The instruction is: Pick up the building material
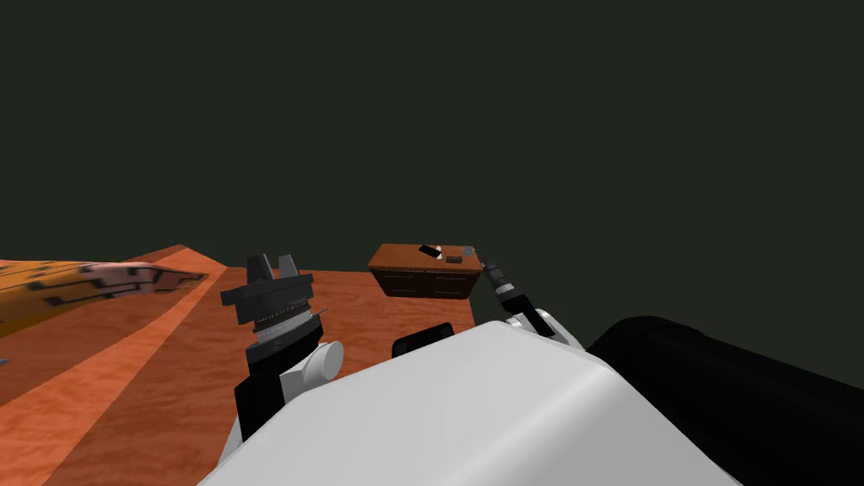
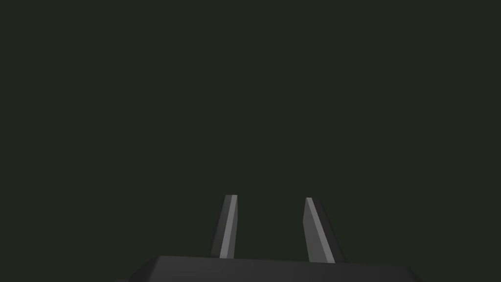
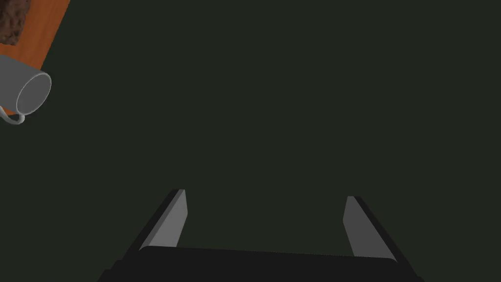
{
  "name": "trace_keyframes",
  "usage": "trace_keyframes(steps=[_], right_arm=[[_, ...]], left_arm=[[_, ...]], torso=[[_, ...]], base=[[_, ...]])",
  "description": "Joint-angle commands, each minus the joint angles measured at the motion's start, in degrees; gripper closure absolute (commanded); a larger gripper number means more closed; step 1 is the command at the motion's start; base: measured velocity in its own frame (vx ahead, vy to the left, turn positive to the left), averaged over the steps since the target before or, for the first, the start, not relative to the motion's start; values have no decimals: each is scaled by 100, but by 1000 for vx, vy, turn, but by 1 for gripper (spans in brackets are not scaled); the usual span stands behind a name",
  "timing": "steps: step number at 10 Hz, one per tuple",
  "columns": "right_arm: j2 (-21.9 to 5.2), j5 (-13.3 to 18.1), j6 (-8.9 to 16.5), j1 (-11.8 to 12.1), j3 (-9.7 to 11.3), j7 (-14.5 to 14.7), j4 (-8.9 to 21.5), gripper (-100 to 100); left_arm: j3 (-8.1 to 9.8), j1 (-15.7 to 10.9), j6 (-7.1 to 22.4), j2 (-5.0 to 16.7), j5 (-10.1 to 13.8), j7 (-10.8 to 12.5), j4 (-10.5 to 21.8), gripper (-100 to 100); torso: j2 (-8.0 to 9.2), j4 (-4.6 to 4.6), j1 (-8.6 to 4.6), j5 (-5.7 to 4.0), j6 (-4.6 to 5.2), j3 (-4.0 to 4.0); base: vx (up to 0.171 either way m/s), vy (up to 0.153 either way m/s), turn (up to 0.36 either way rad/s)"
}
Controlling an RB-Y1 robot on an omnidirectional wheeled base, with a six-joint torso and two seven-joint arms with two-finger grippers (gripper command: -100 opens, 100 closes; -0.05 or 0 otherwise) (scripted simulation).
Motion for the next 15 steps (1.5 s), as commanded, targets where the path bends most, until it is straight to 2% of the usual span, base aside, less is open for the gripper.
trace_keyframes(steps=[1,2,4,5,6,7,8,9,11,12,13,14,15], right_arm=[[-199,42,56,173,22,171,286,-100],[-199,42,56,173,22,171,294,-100],[-525,111,188,515,29,441,678,-100],[-525,111,188,516,29,441,777,-100],[-666,156,254,696,35,586,976,-100],[-666,156,254,696,35,586,1034,-100],[-790,208,319,877,46,735,1165,-100],[-790,208,319,877,46,735,1301,-100],[-1006,333,442,1227,93,1040,1775,-100],[-1006,333,442,1227,93,1040,1856,-100],[-1104,406,497,1386,134,1193,2027,-100],[-1104,406,497,1386,134,1193,2147,-100],[-1195,487,548,1529,188,1347,2405,-100]], left_arm=[[0,0,0,0,0,0,0,0],[-1,-1,0,0,0,0,0,0],[0,0,0,0,0,0,0,0],[0,0,0,0,0,0,0,0],[0,0,0,0,0,0,0,0],[0,0,0,1,0,0,0,0],[1,1,0,1,0,0,0,0],[1,0,0,1,0,0,0,0],[1,1,0,1,0,0,0,0],[1,1,0,1,0,0,0,0],[1,1,0,1,0,0,0,0],[2,1,0,1,0,0,0,0],[2,1,0,1,0,0,0,0]], torso=[[0,0,0,0,0,0],[-8,-2,1,1,-4,-5],[-12,-3,-8,-1,-3,-8],[-13,-3,-4,0,-2,-8],[-14,-3,-10,-1,0,-9],[-17,-4,-14,-2,-2,-10],[-18,-4,-20,-3,1,-11],[-23,-5,-21,-4,-1,-13],[-25,-6,-26,-5,0,-15],[-28,-6,-25,-3,1,-16],[-29,-6,-30,-6,0,-17],[-31,-7,-34,-6,2,-18],[-31,-6,-36,-7,1,-18]], base=[[-21,91,366],[-8,63,243],[-11,77,420],[-1,62,322],[7,57,390],[14,37,321],[30,41,406],[28,27,262],[44,31,418],[42,13,361],[50,4,338],[48,-1,342],[59,-14,459]])
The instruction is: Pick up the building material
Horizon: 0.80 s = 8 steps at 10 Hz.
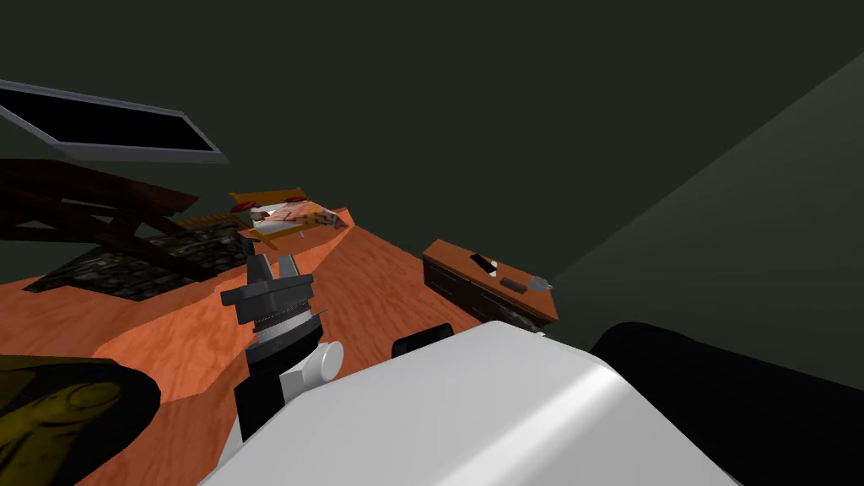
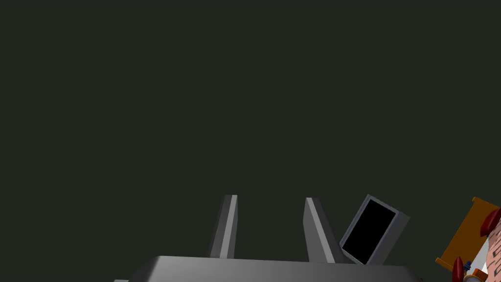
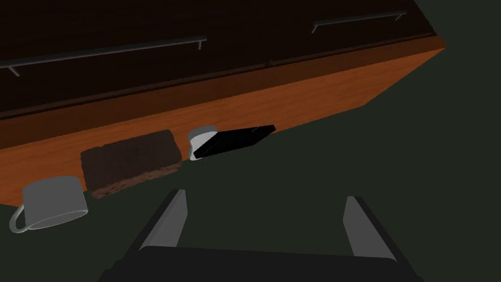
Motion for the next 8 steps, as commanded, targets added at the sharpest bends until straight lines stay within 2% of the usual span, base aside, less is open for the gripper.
trace_keyframes(steps=[1,2,3,5,8], right_arm=[[-167,113,147,172,89,226,286,-100],[-167,113,147,172,89,226,425,-100],[-239,206,189,290,164,378,609,-100],[-239,206,189,290,164,378,726,-100],[-350,405,262,506,335,679,1265,-100]], left_arm=[[0,0,0,0,0,0,0,0],[1,1,0,0,0,0,0,0],[1,0,0,0,0,0,0,0],[1,1,0,0,0,0,0,0],[1,1,0,0,0,0,0,0]], torso=[[0,0,0,0,0,0],[-9,-2,-13,-2,0,-5],[-7,-1,-13,-3,0,-4],[-1,0,-10,-2,5,-1],[3,1,-9,-2,6,1]], base=[[86,-47,430],[70,-52,443],[56,-57,408],[36,-36,112],[41,-56,318]])
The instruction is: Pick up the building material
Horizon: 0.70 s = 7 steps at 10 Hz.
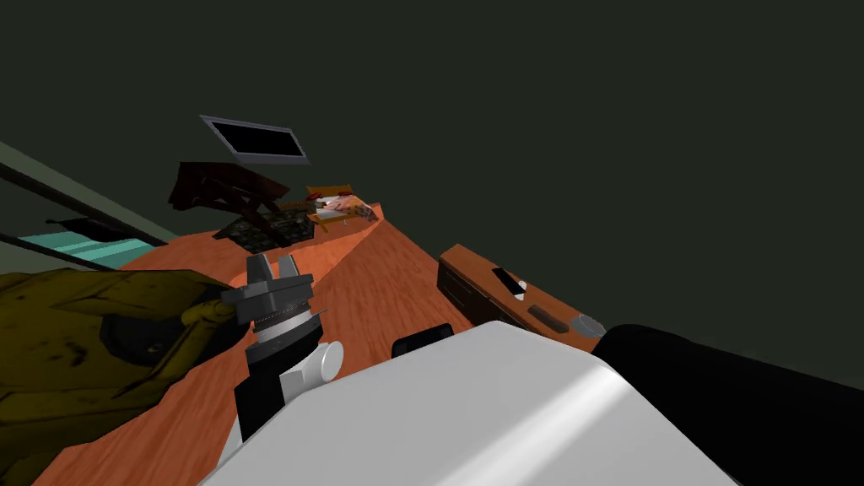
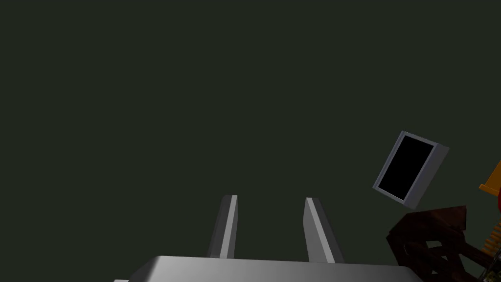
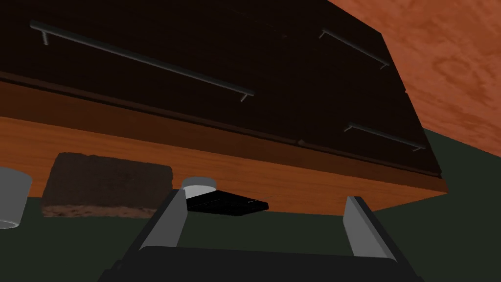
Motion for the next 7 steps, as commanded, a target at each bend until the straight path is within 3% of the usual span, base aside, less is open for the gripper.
trace_keyframes(steps=[1,2,4,7], right_arm=[[-131,128,141,210,127,198,286,-100],[-131,128,141,210,127,198,309,-100],[-215,338,185,370,330,477,765,-100],[-258,441,201,436,433,608,1065,-100]], left_arm=[[0,0,0,0,0,0,0,0],[1,0,0,1,0,0,0,0],[1,0,0,0,0,0,0,0],[1,1,0,1,0,0,0,0]], torso=[[0,0,0,0,0,0],[-13,-2,-22,-4,-2,-7],[-9,-2,-15,-3,-1,-5],[-10,-2,-19,-4,0,-6]], base=[[89,-128,435],[66,-114,292],[56,-136,417],[38,-125,239]])
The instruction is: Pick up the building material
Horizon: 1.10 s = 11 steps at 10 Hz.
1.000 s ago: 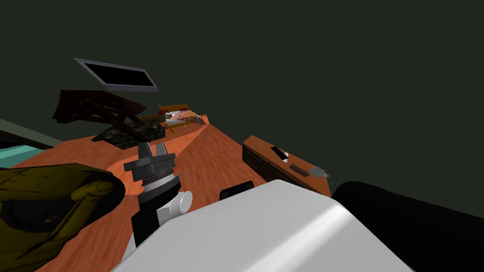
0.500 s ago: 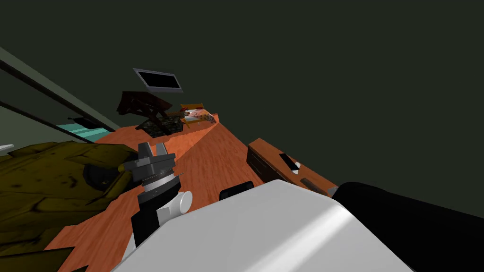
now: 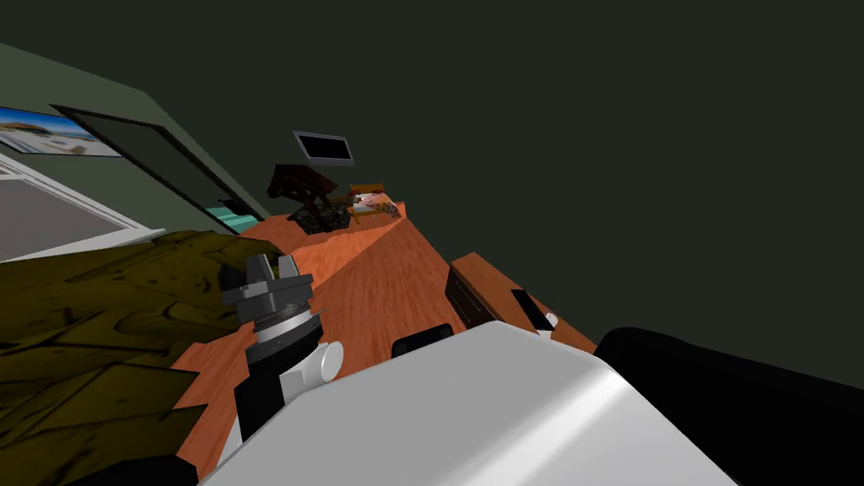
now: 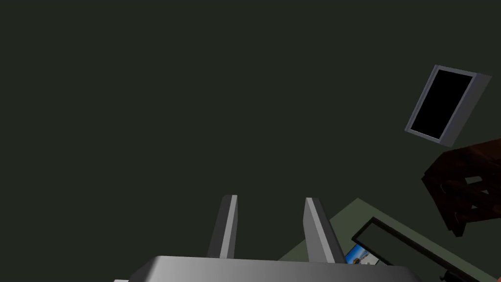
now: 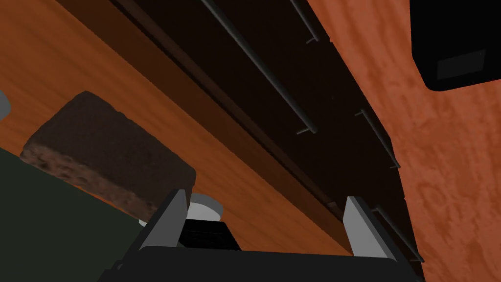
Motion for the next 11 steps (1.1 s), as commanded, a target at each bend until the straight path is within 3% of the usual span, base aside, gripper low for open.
trace_keyframes(steps=[1,3,4,7,11], right_arm=[[-31,122,-22,13,132,152,286,-100],[-90,314,-14,112,335,373,704,-100],[-90,314,-14,112,335,373,704,-100],[-96,571,-30,211,622,637,1104,-100],[59,825,-106,182,983,834,1352,-100]], left_arm=[[0,0,0,0,0,0,0,0],[0,-1,0,1,0,0,0,0],[1,-1,0,1,0,0,0,0],[0,0,0,1,0,0,0,0],[1,0,0,0,0,0,0,0]], torso=[[0,0,0,0,0,0],[-5,-1,-23,-3,-7,-3],[0,-1,-46,-7,-6,0],[-5,-1,-17,-3,-2,-3],[5,2,-3,-2,2,3]], base=[[41,-120,273],[26,-212,429],[-1,-181,91],[14,-162,260],[-19,-146,115]])
